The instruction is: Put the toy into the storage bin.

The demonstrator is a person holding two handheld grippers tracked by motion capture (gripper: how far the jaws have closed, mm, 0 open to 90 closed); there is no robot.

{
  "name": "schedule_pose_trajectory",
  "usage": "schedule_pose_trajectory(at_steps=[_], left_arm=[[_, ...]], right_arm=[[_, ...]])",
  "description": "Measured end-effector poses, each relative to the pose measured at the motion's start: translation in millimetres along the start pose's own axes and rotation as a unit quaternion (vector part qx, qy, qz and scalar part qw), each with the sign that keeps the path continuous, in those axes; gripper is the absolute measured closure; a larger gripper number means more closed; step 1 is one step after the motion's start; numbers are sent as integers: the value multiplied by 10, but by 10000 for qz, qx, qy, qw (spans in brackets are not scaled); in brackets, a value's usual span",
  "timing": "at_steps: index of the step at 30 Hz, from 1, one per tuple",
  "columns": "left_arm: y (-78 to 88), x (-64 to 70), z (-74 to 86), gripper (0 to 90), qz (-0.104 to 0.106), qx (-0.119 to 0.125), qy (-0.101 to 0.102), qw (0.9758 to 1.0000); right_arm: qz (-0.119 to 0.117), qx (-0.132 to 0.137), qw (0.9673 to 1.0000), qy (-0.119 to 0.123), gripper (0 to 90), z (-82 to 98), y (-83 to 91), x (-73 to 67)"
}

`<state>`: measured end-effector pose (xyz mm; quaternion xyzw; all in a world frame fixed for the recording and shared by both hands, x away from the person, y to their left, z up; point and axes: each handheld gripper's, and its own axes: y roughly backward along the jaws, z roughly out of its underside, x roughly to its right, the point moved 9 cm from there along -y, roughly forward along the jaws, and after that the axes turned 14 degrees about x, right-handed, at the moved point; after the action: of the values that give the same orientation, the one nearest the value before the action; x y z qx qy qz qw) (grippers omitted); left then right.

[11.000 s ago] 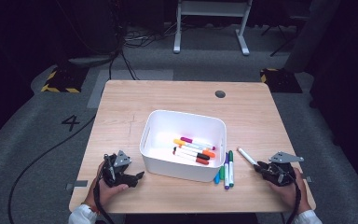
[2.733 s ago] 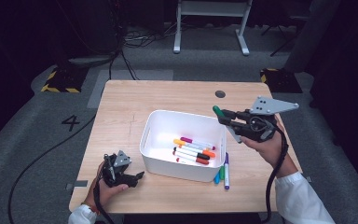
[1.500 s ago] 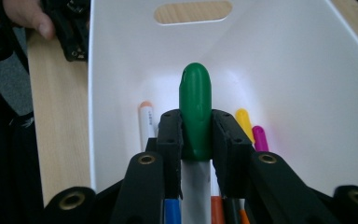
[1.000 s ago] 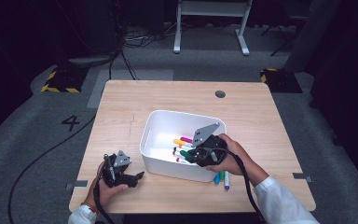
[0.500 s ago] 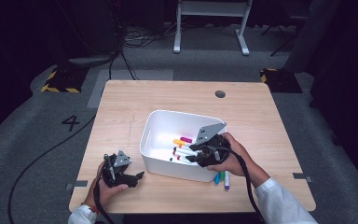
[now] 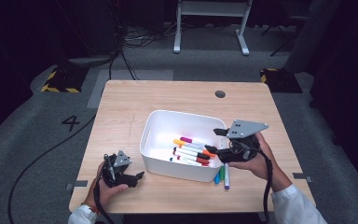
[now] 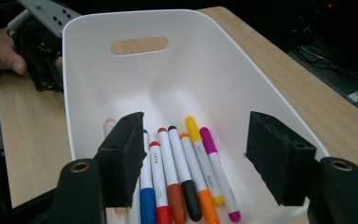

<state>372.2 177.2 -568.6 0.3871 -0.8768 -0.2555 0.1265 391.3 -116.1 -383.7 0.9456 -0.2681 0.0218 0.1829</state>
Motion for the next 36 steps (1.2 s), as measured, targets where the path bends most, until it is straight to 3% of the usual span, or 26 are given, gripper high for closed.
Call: schedule_pose_trajectory(at_steps=[7,14,16,19,24,27,36], left_arm=[[0,2,1,155,-7,1,18,10000],[0,3,2,155,-20,1,31,10000],[1,3,2,155,-16,-2,30,10000],[1,1,2,155,-19,-3,22,10000],[3,1,3,155,-33,-11,27,10000],[3,2,3,155,-31,-9,30,10000],[3,2,3,155,-31,-10,29,10000]], right_arm=[[471,90,9986,-208,361,241,344,253],[808,-162,9957,-413,362,803,524,388],[869,-246,9940,-610,364,986,497,394],[972,-523,9916,-671,366,1262,404,389],[900,-677,9903,-819,369,1498,249,319],[928,-846,9887,-815,372,1620,174,315],[1017,-924,9841,-1127,378,1759,26,360]])
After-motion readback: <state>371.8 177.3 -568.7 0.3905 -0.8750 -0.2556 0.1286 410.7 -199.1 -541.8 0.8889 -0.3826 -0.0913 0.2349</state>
